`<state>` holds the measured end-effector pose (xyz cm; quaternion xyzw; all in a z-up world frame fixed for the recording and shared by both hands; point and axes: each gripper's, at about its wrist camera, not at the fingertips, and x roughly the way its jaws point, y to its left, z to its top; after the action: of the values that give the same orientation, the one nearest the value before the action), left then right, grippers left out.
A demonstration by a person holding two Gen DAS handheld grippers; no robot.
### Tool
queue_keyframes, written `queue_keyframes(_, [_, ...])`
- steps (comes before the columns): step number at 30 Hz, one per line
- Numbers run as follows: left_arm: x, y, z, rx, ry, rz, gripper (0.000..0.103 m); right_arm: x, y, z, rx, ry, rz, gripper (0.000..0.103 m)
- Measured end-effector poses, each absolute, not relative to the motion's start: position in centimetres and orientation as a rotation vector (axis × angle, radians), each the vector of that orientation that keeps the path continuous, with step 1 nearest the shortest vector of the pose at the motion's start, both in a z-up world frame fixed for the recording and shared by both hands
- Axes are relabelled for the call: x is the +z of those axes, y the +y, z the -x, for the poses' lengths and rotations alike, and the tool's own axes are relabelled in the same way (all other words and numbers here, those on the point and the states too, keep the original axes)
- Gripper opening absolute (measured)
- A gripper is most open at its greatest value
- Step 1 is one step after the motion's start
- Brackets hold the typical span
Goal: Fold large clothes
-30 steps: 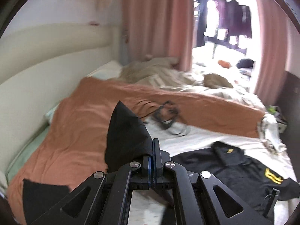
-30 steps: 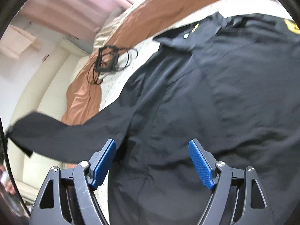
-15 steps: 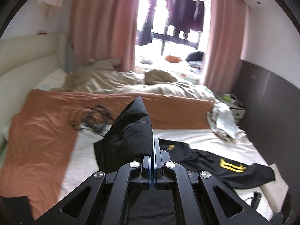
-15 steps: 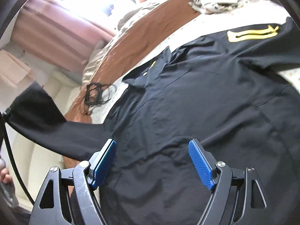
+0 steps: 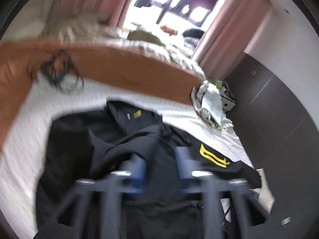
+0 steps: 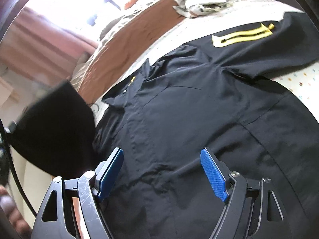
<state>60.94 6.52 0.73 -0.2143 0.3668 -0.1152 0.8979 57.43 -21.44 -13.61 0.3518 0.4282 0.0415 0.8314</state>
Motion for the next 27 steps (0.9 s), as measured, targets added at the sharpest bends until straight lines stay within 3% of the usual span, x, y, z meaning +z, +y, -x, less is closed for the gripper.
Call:
queue_keyframes(2, [-0.8, 6.1, -59.7, -0.216, 0.737, 0.482, 0.093, -13.7, -22.3, -57.3, 0.071, 0.902, -0.779, 0.08])
queue_keyframes(3, [-1.2, 5.9, -58.9, -0.208, 0.722, 0.488, 0.094, -13.7, -22.6, -57.2, 0.066, 0.896, -0.783, 0.08])
queue_keyframes(15, [-1.1, 9.6, -50.3, 0.05, 0.623, 0.651, 0.097, -12.9, -20.7, -57.6, 0.088, 0.868, -0.691, 0.08])
queue_keyframes(27, [-7.0, 14.6, -48.1, 0.178, 0.632, 0.742, 0.097, -9.7, -13.6, -58.6, 0.111, 0.764, -0.329, 0.08])
